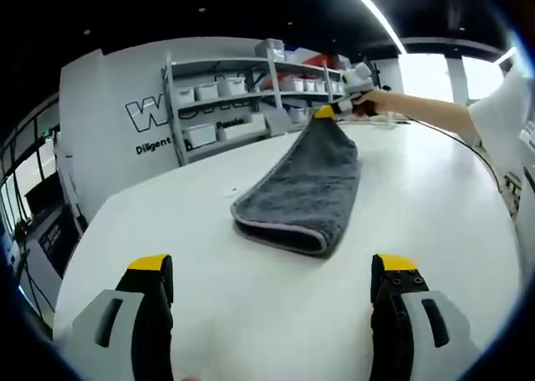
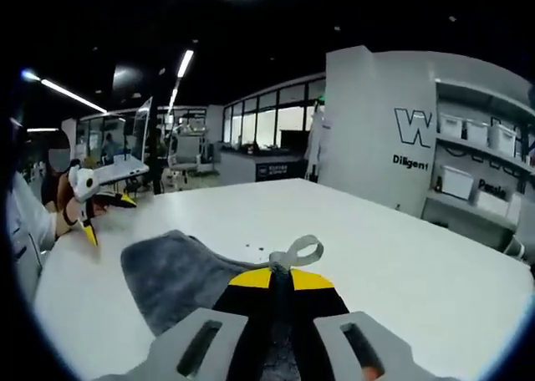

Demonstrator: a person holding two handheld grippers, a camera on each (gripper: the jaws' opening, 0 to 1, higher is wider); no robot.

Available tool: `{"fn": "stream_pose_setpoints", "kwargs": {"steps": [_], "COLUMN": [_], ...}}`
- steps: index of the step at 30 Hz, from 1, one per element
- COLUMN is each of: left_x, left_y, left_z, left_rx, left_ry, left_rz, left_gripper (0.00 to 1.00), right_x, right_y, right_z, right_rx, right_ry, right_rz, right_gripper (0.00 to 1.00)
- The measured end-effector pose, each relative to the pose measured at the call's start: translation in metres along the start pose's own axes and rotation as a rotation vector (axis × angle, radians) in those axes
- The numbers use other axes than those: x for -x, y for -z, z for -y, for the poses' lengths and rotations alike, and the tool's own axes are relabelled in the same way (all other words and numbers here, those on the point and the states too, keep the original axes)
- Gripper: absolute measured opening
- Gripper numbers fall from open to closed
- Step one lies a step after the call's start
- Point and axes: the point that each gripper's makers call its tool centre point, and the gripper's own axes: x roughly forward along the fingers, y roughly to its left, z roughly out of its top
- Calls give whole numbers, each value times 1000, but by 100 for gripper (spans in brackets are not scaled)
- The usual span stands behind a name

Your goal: Open the folded towel by lifting each exposed corner and separating the folded layers until the towel lies flat within the target outline without major curled edges

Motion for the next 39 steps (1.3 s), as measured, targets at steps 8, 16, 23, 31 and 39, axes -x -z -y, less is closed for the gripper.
{"fn": "stream_pose_setpoints", "kwargs": {"steps": [8, 16, 23, 31, 39], "left_x": [0, -1, 0, 0, 0], "left_y": [1, 1, 1, 1, 1], "left_z": [0, 0, 0, 0, 0], "left_rx": [0, -2, -2, -4, -3], "left_ry": [-1, -1, -1, -1, 0], "left_rz": [-2, -5, -5, -5, -4], "left_gripper": [97, 97, 97, 97, 97], "right_x": [5, 7, 9, 14, 20], "right_y": [-5, -9, -9, -8, -10], "right_z": [-6, -12, -15, -19, -26], "right_rx": [10, 27, 29, 32, 50], "right_ry": [-14, -23, -32, -53, -63], "right_rz": [13, 16, 19, 24, 38], "right_gripper": [1, 1, 1, 1, 1]}}
